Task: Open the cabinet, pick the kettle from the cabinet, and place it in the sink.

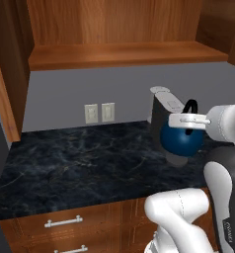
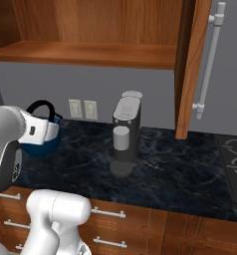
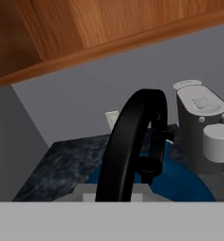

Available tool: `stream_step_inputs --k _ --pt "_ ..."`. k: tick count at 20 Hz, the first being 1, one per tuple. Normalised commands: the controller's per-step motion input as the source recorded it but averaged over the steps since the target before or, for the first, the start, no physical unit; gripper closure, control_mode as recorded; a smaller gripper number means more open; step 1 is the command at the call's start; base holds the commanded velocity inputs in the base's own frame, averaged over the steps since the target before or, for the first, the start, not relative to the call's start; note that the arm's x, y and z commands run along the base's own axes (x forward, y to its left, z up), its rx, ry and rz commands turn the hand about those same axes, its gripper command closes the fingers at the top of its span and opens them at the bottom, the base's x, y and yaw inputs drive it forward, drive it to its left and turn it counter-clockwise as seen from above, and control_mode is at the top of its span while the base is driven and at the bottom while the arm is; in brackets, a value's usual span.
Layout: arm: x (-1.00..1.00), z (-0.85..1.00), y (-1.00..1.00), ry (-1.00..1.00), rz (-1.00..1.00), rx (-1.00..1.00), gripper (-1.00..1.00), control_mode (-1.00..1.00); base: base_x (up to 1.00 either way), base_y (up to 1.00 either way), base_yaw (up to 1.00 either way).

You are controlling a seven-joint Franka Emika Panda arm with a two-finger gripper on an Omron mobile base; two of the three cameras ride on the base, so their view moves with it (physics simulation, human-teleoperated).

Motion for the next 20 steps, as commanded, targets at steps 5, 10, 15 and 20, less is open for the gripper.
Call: stream_step_inputs --k 5,10,15,20 --pt "0.15 -0.32 0.0 -0.09 0.01 0.0 1.0 -1.0 0.0 0.0 0.0" --pt "0.15 -0.21 0.01 -0.03 0.0 -0.02 1.0 -1.0 0.0 0.0 0.0" --pt "0.14 -0.17 0.03 0.0 0.0 -0.04 1.0 -1.0 0.0 0.0 0.0" --pt "0.16 -0.18 0.07 0.0 0.0 -0.06 1.0 -1.0 0.0 0.0 0.0"
